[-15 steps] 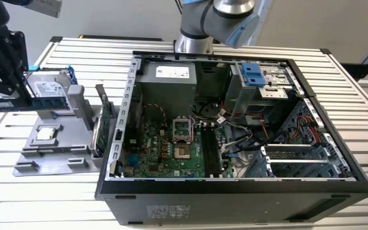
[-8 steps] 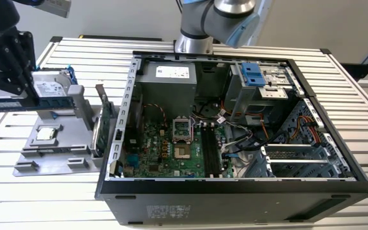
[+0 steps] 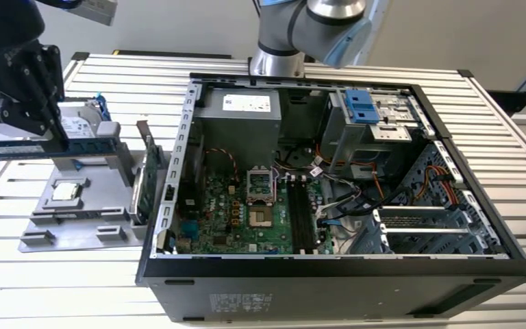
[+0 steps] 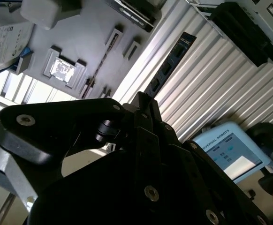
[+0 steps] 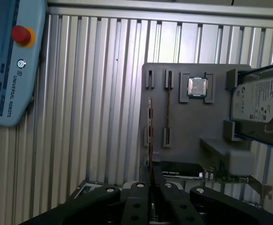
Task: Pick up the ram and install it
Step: 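Pick up the ram and move it above insertion slot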
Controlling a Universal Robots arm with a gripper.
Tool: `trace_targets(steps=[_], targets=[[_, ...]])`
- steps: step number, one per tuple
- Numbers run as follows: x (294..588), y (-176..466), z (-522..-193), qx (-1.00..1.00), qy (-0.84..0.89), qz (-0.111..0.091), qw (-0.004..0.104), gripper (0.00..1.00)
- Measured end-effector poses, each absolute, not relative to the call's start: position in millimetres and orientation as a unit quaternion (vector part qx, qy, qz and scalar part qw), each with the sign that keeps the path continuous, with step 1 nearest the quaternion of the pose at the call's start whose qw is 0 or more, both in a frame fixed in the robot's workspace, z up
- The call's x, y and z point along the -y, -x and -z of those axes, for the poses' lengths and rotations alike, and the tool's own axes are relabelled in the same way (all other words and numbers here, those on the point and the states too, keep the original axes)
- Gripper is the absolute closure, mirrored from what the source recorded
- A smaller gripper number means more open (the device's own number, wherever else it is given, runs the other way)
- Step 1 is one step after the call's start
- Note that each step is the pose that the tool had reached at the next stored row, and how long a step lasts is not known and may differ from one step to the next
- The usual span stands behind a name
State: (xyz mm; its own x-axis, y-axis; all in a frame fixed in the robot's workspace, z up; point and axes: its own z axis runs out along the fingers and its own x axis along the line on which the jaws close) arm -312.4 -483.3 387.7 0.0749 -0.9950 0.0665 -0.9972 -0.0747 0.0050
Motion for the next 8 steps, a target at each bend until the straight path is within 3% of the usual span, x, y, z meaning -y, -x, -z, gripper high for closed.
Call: trace_targets(steps=[8], targets=[[482.7, 300.1, -387.7, 0.680, -0.733, -0.023, 0.024, 1.00]])
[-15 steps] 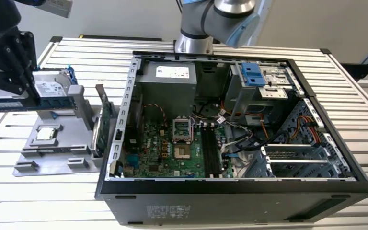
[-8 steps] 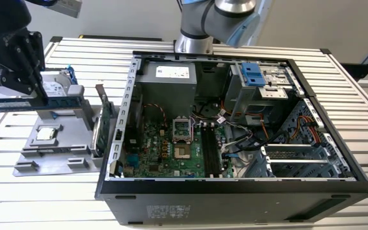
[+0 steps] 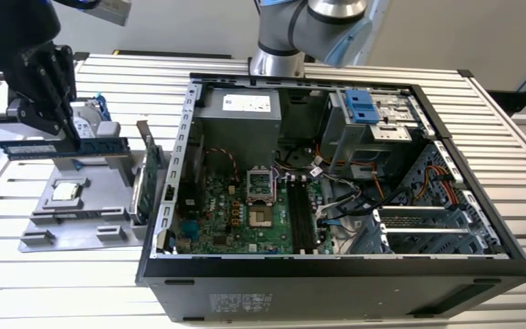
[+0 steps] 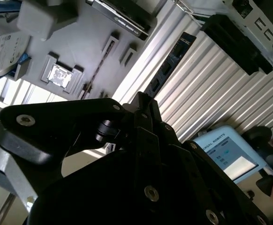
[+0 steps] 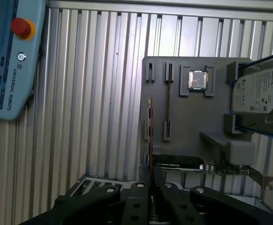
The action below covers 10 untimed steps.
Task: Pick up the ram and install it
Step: 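Pick up the ram and move it above insertion slot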
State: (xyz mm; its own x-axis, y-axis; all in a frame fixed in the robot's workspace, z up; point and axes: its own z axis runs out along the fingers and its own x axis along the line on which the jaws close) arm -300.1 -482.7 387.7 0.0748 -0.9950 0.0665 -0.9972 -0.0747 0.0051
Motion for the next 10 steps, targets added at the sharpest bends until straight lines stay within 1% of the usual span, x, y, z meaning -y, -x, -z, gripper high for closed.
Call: trace_targets(steps=[10], targets=[[482.0, 284.3, -387.7, 0.680, -0.733, -0.023, 0.025, 1.00]])
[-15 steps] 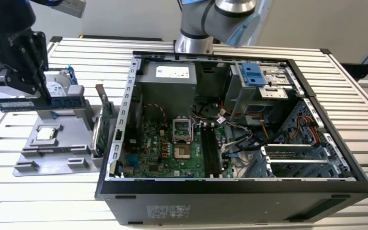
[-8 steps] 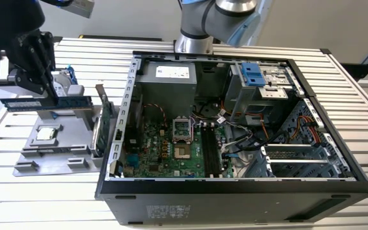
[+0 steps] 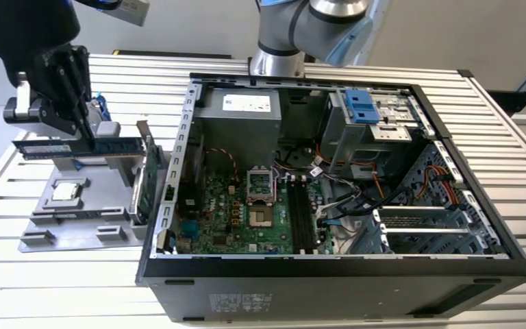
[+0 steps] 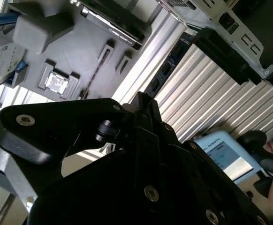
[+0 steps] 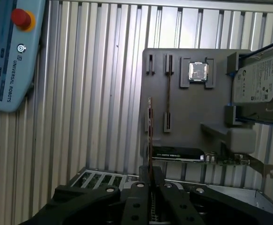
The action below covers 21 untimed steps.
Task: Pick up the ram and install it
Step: 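Pick up the ram and move it above insertion slot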
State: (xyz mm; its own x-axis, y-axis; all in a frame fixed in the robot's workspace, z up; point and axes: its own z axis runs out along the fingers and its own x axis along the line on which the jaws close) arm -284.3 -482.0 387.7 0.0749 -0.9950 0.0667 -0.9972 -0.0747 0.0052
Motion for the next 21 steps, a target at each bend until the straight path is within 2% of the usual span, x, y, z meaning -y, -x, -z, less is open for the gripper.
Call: trace_targets(steps=[21], targets=[[480.1, 255.6, -387.7, 0.680, -0.733, -0.023, 0.025, 1.00]])
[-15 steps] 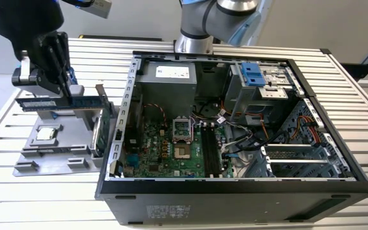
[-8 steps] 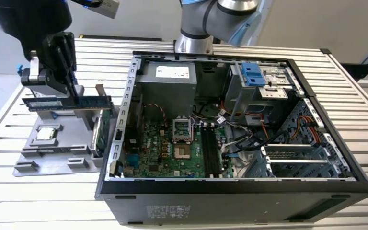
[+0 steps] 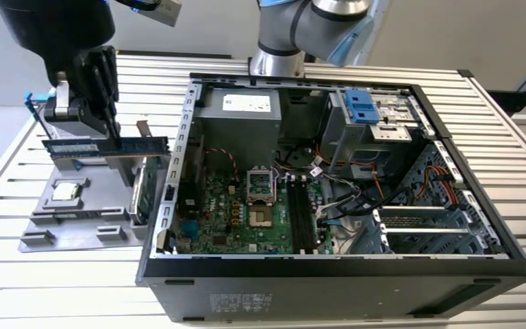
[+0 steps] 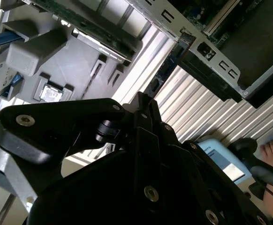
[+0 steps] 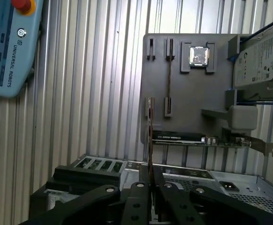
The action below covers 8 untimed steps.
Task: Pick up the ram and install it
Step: 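Pick up the ram and move it above insertion slot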
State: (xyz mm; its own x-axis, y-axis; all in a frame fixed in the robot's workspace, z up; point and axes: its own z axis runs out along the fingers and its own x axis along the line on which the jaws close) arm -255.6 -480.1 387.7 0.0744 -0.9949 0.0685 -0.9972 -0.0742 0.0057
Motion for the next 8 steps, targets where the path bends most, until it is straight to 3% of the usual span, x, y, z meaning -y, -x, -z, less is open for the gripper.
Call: trace_targets(steps=[8], targets=[[479.4, 243.5, -387.6, 0.680, -0.732, -0.023, 0.025, 1.00]])
